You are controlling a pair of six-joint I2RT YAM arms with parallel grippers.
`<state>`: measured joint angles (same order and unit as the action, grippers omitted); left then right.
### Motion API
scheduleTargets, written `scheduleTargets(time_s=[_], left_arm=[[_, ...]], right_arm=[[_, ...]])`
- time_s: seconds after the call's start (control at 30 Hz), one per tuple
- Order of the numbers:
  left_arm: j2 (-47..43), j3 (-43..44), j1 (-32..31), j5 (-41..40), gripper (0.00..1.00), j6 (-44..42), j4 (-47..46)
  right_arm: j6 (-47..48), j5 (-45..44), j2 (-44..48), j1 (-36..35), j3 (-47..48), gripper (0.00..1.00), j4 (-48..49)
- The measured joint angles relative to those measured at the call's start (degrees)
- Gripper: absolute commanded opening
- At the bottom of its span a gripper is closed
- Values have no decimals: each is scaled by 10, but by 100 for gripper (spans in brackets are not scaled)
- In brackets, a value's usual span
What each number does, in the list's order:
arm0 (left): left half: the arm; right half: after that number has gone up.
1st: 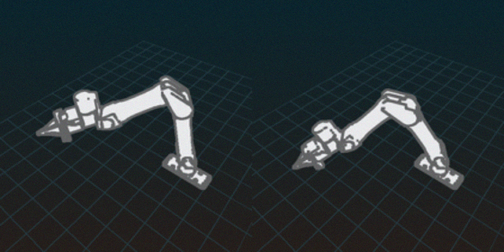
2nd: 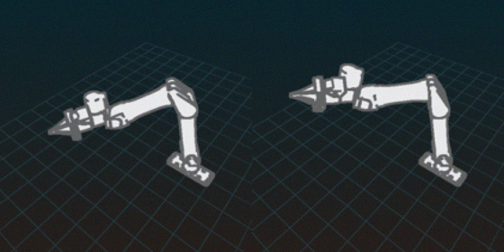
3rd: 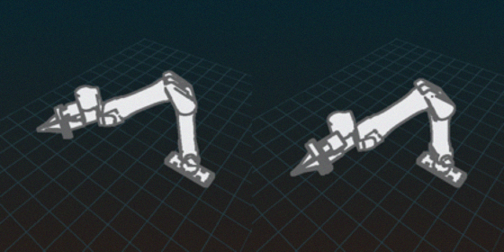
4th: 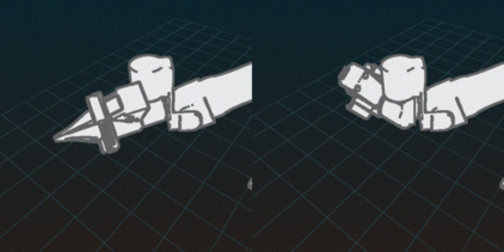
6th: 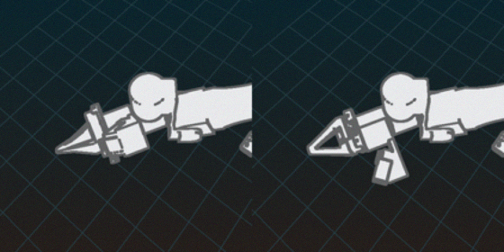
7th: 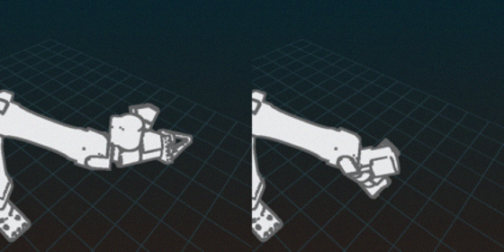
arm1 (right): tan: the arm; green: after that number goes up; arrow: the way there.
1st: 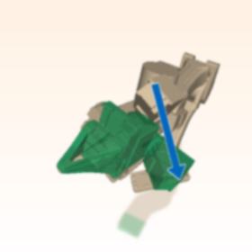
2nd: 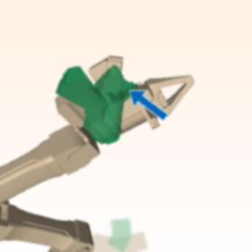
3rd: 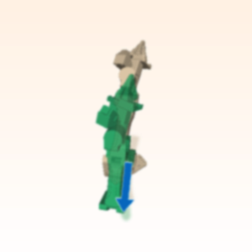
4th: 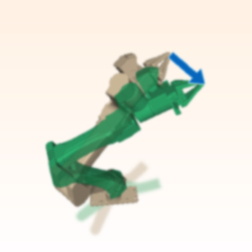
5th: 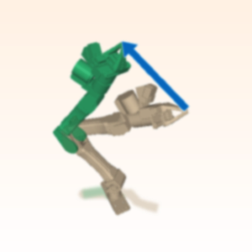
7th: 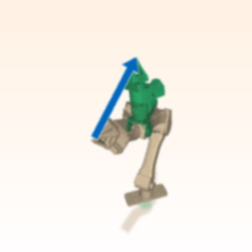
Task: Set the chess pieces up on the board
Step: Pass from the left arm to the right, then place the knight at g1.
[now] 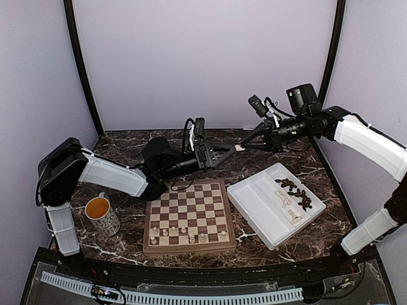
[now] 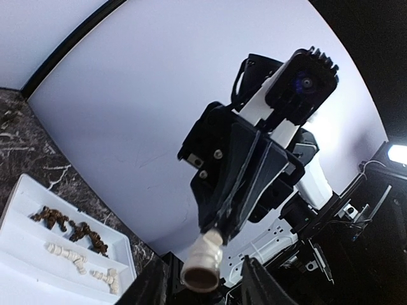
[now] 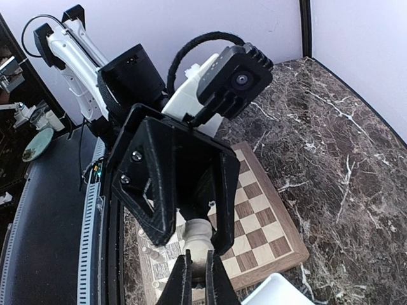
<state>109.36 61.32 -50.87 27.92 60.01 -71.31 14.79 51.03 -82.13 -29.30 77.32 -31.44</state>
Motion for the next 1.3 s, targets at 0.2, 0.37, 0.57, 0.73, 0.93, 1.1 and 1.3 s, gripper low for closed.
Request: scheduleTargets(time_s=[0.2,0.37,0.57,0.73,0.93,1.1,1.3], left_arm=[[-107,-49,9,-56,56,-101,157],[-249,-51,32,-141,56,-211,336],[-377,-76,74,-249,57,-277,455],[-424,-124,92,-304,58,-283,512],[-436,-143,93,-320,58,-278,551],[-449,-150,94,-323,58,-276,561],[-460,-150,95,-330,58,-276,566]], right_arm=[[40,-65,1,-12,13,4,-40],[82,-161,-4,-89,15,4,-84],[126,-261,-62,-191,36,3,-139],[152,-334,-120,-265,50,3,-172],[172,-395,-177,-336,72,3,-203],[180,-435,-213,-369,81,3,-220],[185,-460,-237,-385,83,3,-231]])
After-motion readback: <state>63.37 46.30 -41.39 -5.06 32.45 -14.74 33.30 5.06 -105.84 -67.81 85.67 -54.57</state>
